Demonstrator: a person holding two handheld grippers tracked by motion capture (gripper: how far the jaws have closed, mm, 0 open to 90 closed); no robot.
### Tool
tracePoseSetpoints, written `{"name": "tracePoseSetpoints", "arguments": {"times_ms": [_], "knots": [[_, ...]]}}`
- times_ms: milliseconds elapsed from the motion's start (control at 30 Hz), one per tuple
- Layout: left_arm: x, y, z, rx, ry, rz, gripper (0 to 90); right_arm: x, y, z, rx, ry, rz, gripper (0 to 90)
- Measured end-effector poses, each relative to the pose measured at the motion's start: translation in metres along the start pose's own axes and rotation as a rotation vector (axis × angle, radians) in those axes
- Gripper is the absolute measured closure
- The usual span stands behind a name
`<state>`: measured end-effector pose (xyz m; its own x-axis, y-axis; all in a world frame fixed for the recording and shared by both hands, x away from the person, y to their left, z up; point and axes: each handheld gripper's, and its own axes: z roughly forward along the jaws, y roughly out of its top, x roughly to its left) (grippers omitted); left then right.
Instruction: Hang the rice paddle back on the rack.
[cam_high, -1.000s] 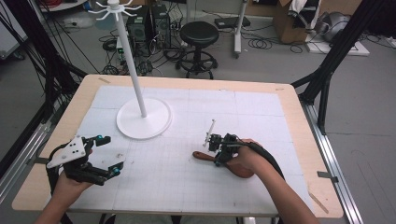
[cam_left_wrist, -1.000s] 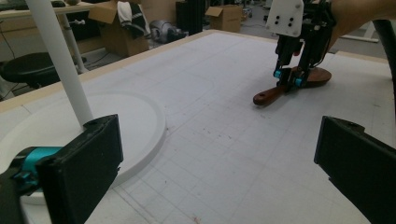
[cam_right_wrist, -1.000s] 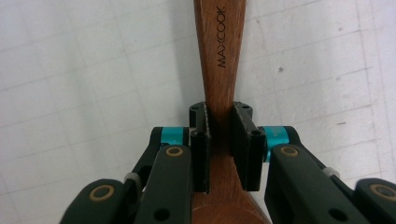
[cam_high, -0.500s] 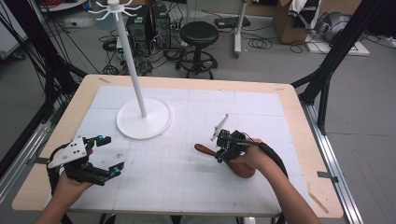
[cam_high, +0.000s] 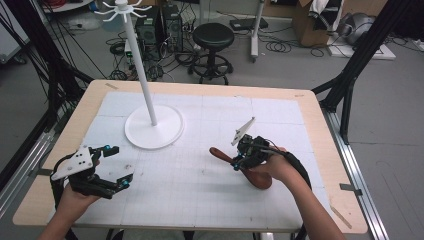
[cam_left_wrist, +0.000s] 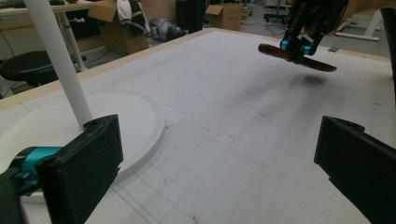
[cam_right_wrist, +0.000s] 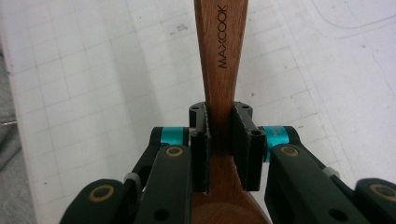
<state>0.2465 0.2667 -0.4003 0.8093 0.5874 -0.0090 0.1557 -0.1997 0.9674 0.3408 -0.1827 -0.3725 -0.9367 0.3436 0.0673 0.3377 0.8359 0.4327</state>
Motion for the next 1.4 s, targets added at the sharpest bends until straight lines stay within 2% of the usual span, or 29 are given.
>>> {"name": "tracePoseSetpoints", "arguments": {"times_ms": [100,600,733,933,1067,1400], "knots": [[0.000,0.000,0.000,0.002,0.000,0.001,1.8,0.001,0.000,-0.003,-0.023,-0.015,-0.003,78.5],[-0.001,0.000,0.000,0.000,0.000,-0.001,1.7,0.002,0.003,-0.017,-0.143,-0.014,0.005,78.5],[-0.001,0.000,0.001,-0.001,0.000,0.000,1.8,0.001,0.005,-0.022,-0.212,-0.008,0.017,78.5],[-0.001,0.000,0.001,0.000,-0.002,-0.001,1.8,0.000,0.007,-0.025,-0.257,0.004,0.019,78.4],[-0.001,0.000,0.001,0.000,-0.001,-0.003,1.8,0.000,0.008,-0.027,-0.283,-0.009,0.021,78.4],[0.000,0.000,0.000,-0.003,-0.002,-0.003,1.7,-0.001,0.013,-0.030,-0.349,-0.001,0.030,78.4]]}}
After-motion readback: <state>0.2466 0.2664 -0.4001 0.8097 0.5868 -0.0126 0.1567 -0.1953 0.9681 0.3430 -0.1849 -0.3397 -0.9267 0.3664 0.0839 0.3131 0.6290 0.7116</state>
